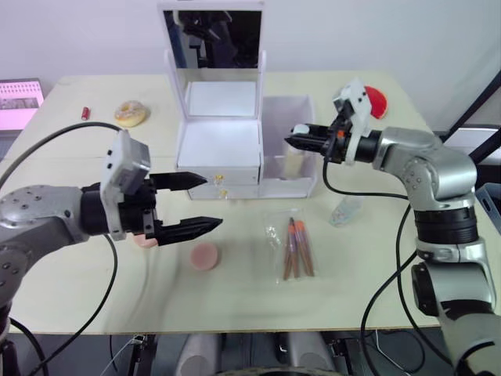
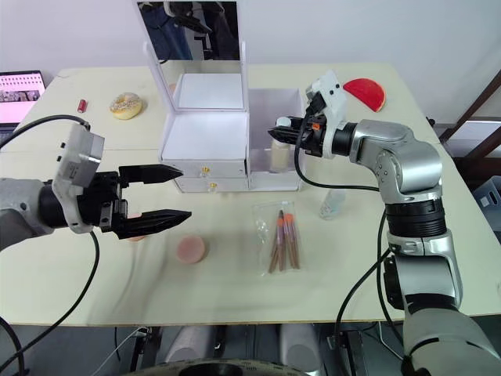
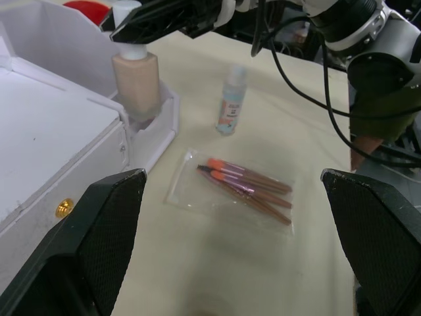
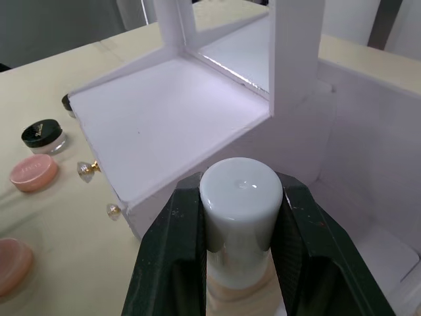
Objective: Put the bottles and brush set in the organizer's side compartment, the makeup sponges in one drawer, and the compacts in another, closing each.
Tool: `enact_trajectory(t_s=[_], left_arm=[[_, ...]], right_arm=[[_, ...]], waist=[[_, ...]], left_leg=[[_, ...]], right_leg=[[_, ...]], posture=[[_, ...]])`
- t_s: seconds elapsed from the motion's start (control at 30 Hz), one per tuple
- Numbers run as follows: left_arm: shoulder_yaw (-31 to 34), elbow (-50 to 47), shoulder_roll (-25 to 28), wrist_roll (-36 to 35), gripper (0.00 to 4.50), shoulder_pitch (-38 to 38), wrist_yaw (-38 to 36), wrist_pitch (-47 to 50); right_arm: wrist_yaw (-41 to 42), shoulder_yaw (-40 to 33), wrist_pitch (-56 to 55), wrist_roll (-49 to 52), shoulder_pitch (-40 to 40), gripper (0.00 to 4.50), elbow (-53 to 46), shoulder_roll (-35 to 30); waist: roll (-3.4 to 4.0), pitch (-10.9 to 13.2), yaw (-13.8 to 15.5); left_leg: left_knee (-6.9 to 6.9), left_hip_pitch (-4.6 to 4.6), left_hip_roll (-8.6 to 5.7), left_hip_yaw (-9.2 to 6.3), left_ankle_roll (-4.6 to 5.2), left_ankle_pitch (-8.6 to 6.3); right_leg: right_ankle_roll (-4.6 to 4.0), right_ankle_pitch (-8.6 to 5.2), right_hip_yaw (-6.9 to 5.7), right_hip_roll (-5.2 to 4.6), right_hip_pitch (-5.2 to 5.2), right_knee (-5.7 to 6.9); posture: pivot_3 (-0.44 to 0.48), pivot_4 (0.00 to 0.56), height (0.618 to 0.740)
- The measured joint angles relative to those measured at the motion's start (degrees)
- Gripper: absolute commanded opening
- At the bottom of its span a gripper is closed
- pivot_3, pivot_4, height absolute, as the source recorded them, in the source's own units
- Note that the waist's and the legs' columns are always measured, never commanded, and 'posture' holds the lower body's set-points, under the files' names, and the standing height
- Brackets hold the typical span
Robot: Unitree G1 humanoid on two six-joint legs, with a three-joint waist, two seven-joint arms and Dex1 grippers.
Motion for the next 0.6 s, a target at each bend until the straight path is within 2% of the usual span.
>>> enact_trajectory(t_s=[0.4,0.6], left_arm=[[0.0,0.8,0.0,0.6,4.50,-0.1,-0.1,0.0],[0.0,0.8,0.0,0.6,4.50,-0.4,-0.1,0.0]], right_arm=[[0.3,1.4,-11.8,-3.6,5.0,0.79,0.7,0.8],[-0.9,1.7,-16.4,-6.8,9.1,0.79,7.5,1.6]], waist=[[-0.04,0.0,0.0],[-0.07,0.0,0.3]], left_leg=[[0.09,0.15,0.00,0.01,0.00,0.00],[0.16,0.09,-0.03,-0.03,-0.06,0.04]], right_leg=[[-0.05,0.01,0.00,0.00,0.19,0.00],[-0.23,-0.02,0.04,0.01,0.21,0.02]], posture=[[0.000,0.150,0.739],[0.000,0.150,0.739]])
